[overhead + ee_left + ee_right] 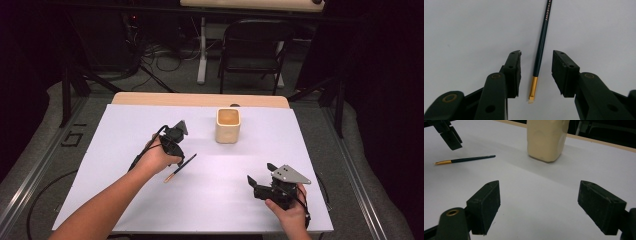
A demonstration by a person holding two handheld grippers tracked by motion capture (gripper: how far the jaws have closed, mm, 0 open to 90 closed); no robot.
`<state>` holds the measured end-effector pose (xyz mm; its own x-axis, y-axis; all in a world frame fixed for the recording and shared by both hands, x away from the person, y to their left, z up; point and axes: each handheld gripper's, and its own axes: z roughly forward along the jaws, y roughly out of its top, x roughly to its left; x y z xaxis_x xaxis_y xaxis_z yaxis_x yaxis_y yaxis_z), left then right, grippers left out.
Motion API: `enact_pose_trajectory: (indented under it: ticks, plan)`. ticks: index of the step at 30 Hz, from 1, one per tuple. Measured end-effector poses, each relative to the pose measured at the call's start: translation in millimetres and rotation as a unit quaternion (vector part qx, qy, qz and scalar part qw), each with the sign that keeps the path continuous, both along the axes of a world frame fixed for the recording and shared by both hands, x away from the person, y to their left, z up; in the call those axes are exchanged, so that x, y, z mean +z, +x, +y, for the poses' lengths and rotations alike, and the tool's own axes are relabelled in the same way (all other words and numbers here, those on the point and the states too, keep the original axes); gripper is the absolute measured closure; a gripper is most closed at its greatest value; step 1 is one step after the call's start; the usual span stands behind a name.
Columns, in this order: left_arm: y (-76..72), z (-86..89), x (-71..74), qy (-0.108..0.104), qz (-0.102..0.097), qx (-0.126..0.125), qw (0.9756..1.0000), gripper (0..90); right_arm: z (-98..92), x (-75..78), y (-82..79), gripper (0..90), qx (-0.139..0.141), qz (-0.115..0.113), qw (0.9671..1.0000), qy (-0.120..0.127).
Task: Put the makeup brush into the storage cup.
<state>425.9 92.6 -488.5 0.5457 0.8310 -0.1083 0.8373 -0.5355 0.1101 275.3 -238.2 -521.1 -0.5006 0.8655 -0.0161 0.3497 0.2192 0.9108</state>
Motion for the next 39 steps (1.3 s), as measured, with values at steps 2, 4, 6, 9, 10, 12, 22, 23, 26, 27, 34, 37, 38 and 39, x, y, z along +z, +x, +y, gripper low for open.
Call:
enact_pose_trajectory:
  ticks: [2,4,6,9,10,12,22,23,26,27,34,37,38,39]
  plan:
    - [-0.1,-0.3,-0.4,0.001,0.001,0.000,1.0000,59.7,-0.1,0.1,-0.1,18.1,0.000,0.001,1.0000,-0.001]
    - [-0.2,-0.4,-1.0,0.002,0.002,-0.001,1.0000,60.4,0.0,-0.1,0.0,18.1,0.000,0.000,1.0000,0.000]
    - [-0.3,-0.5,-1.5,0.002,0.003,0.000,1.0000,60.4,0.1,-0.1,0.1,18.1,0.000,0.000,1.0000,0.000]
    - [-0.4,-0.7,-2.3,0.003,0.007,0.002,1.0000,60.6,0.1,-0.1,0.0,18.1,0.000,0.001,1.0000,-0.001]
    - [-0.3,-0.6,-2.5,0.005,0.006,0.001,1.0000,60.7,0.1,-0.1,0.0,18.1,0.000,0.001,1.0000,-0.001]
    - [-0.5,-0.8,-3.0,0.005,0.007,0.001,1.0000,60.9,0.1,0.0,-0.1,18.1,0.000,0.002,1.0000,-0.002]
    - [-0.7,-0.8,-4.7,0.009,0.011,-0.002,0.9999,62.1,-0.2,-0.1,0.0,18.1,0.001,0.001,1.0000,-0.001]
    - [-0.8,-0.7,-5.0,0.009,0.011,-0.002,0.9999,62.2,-0.1,-0.2,0.1,18.1,0.000,0.001,1.0000,-0.001]
    - [-0.9,-0.2,-5.8,0.010,0.012,-0.002,0.9999,62.4,-0.2,-0.1,0.0,18.1,0.000,0.002,1.0000,-0.001]
    - [-0.9,-0.1,-6.2,0.010,0.012,-0.002,0.9999,62.6,-0.1,-0.2,0.1,18.1,0.000,0.002,1.0000,-0.001]
    - [-1.8,0.2,-9.0,0.010,0.015,-0.001,0.9998,63.7,0.0,-0.3,0.1,18.1,0.001,0.002,1.0000,-0.001]
    - [-2.0,0.4,-10.5,0.012,0.018,-0.003,0.9998,64.1,0.1,-0.2,0.0,18.1,0.002,0.002,1.0000,-0.002]
    - [-2.2,0.5,-11.1,0.012,0.018,-0.003,0.9998,64.2,0.2,-0.3,0.0,18.1,0.002,0.002,1.0000,-0.002]
    - [-2.6,0.4,-11.6,0.011,0.019,-0.001,0.9998,64.2,0.2,-0.3,0.0,18.1,0.002,0.002,1.0000,-0.002]
